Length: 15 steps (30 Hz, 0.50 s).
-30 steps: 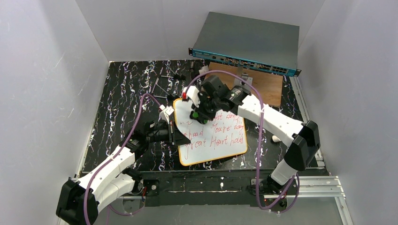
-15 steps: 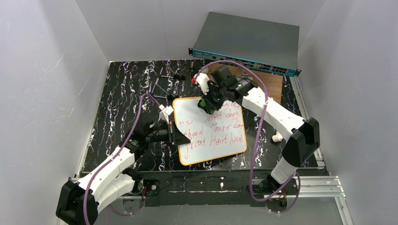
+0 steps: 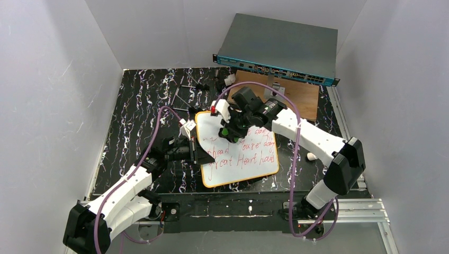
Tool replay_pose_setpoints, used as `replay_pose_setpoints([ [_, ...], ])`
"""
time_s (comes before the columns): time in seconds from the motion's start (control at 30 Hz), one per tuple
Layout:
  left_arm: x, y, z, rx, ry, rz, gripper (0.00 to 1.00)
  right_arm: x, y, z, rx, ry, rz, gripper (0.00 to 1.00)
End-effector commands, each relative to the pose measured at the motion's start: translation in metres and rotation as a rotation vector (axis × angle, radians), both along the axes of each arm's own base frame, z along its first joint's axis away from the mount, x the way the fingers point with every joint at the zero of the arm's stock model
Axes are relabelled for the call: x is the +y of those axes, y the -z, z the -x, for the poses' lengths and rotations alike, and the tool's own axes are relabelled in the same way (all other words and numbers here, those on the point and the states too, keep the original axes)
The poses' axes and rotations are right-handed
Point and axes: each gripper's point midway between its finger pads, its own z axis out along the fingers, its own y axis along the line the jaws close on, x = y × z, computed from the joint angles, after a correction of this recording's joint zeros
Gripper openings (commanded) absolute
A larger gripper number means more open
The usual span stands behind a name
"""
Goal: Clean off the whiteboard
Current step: Erase the whiteboard at the center of the board.
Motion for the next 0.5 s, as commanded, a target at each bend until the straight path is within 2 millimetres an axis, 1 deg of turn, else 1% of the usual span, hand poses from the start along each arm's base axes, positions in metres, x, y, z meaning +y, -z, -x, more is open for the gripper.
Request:
replay_pose_setpoints([
  [0.0, -0.010, -0.057, 0.003, -0.253, 0.108, 0.134, 0.00, -0.020, -0.016, -0.052, -0.052, 0.185, -0.029, 0.01],
  [0.07, -0.010, -0.058, 0.004, -0.255, 0.112, 0.129, 0.00, -0.019, -0.025, -0.069, -0.076, 0.229, -0.035, 0.01],
  [0.1, -0.010, -0.058, 0.004, -0.254, 0.114, 0.126, 0.00, -0.014, -0.033, -0.076, -0.087, 0.234, -0.048, 0.01],
  [0.17, -0.010, -0.057, 0.004, -0.249, 0.117, 0.120, 0.00, -0.004, -0.041, -0.081, -0.080, 0.224, -0.059, 0.01],
  [0.23, -0.010, -0.056, 0.004, -0.245, 0.116, 0.116, 0.00, 0.006, -0.044, -0.080, -0.068, 0.191, -0.052, 0.01],
  [0.27, -0.010, -0.056, 0.003, -0.247, 0.113, 0.115, 0.00, 0.011, -0.043, -0.075, -0.060, 0.164, -0.049, 0.01],
  [0.3, -0.009, -0.055, 0.003, -0.247, 0.112, 0.115, 0.00, 0.017, -0.041, -0.064, -0.049, 0.122, -0.045, 0.01],
  [0.37, -0.009, -0.056, 0.003, -0.249, 0.110, 0.115, 0.00, 0.024, -0.031, -0.039, -0.024, 0.031, -0.026, 0.01],
  [0.43, -0.009, -0.057, 0.003, -0.253, 0.109, 0.115, 0.00, 0.024, -0.018, -0.013, 0.001, -0.046, -0.003, 0.01],
  [0.47, -0.009, -0.057, 0.003, -0.256, 0.111, 0.114, 0.00, 0.021, -0.011, -0.005, 0.006, -0.066, 0.009, 0.01],
])
